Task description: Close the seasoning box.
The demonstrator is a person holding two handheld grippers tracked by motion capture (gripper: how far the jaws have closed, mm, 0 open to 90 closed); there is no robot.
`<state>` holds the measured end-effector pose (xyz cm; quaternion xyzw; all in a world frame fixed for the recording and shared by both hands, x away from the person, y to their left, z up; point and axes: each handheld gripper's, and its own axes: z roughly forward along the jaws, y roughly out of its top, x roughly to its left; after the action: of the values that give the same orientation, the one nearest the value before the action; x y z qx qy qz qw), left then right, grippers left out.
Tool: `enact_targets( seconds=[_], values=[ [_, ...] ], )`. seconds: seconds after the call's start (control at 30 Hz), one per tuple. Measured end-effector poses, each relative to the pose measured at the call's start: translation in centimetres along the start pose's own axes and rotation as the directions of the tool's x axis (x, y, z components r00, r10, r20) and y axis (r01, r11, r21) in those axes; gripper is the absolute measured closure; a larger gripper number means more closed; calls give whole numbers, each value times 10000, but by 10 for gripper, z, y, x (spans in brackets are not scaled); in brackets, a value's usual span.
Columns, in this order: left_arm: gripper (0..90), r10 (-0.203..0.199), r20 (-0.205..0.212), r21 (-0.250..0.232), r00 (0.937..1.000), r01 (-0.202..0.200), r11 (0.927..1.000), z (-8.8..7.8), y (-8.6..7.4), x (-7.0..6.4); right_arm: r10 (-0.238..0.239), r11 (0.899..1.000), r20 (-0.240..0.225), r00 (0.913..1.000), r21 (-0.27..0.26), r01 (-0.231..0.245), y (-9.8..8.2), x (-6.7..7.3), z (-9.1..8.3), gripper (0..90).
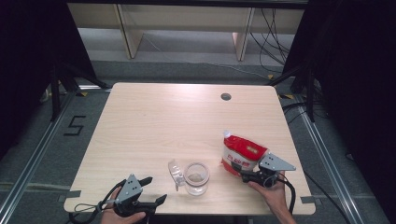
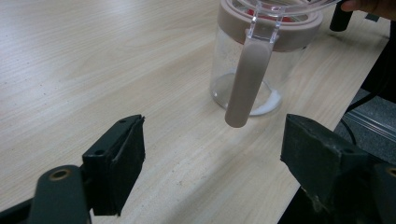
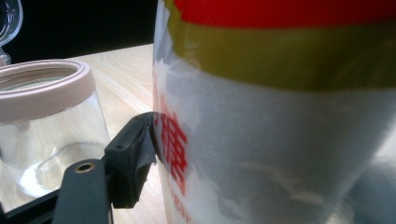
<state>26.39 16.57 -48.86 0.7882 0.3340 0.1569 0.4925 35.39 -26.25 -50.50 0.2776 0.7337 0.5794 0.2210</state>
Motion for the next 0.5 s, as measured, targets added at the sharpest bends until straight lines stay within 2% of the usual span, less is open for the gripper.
enact_targets(
  seconds=[0.03, 0.13, 0.17, 0.2, 0.3, 0.33, 0.37, 0.4, 0.43, 0.47, 0.5],
  values=[
    [212, 30, -1, 49, 10000, -30, 10000, 0, 0, 0, 219, 9997, -105, 9997, -110, -221, -1, 1, 2, 311],
    [213, -6, 24, -28, 10000, 6, 10000, 0, 0, 0, 277, 9996, -76, 9996, 18, -277, -1, 1, 2, 324],
    [213, -2, 17, -32, 10000, 2, 10000, 0, 0, 0, 247, 9997, -57, 9997, -35, -247, -2, 1, 2, 344],
    [212, 42, -4, 62, 10000, -42, 10000, 0, 0, 0, 421, 9990, -186, 9989, -169, -424, -2, 2, 3, 357],
    [212, 55, 10, 76, 10000, -55, 10000, 0, 0, 0, 141, 9999, -39, 9999, 73, -141, -3, 1, 3, 366],
    [212, 55, 18, 81, 10000, -55, 10000, 0, 0, 0, 212, 9997, -217, 9995, -132, -215, -3, -1, 4, 369],
    [213, 71, 20, 88, 10000, -71, 9999, 0, 0, 0, 187, 9997, -357, 9992, -125, -192, -3, 0, 4, 372],
    [212, 71, 16, 92, 10000, -71, 9999, 0, 0, 0, 31, 9995, -488, 9988, -310, -46, -3, -2, 5, 373],
    [213, 79, 13, 87, 10000, -79, 9999, 0, 0, 0, 42, 9999, -219, 9998, -146, -45, -3, -1, 4, 375],
    [213, 77, 13, 88, 10000, -77, 9999, 0, 0, 0, 62, 9998, -360, 9993, -209, -69, -3, -1, 5, 374],
    [212, 76, 14, 85, 10000, -76, 9999, 0, 0, 0, 89, 9998, -238, 9997, -174, -93, -4, -1, 5, 374]
  ],
)
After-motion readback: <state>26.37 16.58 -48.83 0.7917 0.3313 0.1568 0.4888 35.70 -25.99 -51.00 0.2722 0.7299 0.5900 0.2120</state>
